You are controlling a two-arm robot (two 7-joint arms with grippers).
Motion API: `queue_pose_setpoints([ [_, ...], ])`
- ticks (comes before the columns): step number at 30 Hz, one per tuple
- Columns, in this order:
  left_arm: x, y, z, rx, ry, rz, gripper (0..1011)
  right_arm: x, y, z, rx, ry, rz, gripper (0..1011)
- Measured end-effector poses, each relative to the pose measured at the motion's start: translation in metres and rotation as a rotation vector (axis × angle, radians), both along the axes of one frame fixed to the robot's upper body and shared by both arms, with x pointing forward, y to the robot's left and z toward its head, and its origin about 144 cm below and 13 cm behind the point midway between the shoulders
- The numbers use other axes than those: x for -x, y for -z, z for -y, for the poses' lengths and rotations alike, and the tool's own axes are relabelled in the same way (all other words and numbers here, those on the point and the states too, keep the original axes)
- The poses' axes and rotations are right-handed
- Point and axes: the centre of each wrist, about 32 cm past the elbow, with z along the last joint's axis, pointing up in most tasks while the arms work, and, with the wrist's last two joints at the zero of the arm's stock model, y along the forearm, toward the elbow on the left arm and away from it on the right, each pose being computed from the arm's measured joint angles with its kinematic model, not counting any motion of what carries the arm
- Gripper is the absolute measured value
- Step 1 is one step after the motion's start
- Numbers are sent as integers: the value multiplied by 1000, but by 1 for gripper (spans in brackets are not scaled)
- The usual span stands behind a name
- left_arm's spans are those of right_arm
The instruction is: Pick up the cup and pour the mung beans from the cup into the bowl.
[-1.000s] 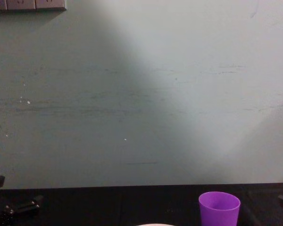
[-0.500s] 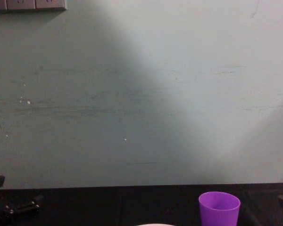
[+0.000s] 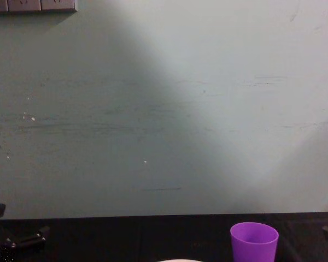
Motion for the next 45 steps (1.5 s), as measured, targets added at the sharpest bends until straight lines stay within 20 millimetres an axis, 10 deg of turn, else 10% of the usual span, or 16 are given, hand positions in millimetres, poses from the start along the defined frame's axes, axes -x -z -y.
queue_pose_setpoints([
  [45, 0, 0, 0, 0, 0, 0, 1000, 14, 20, -27, -109, -218, -124, 1003],
])
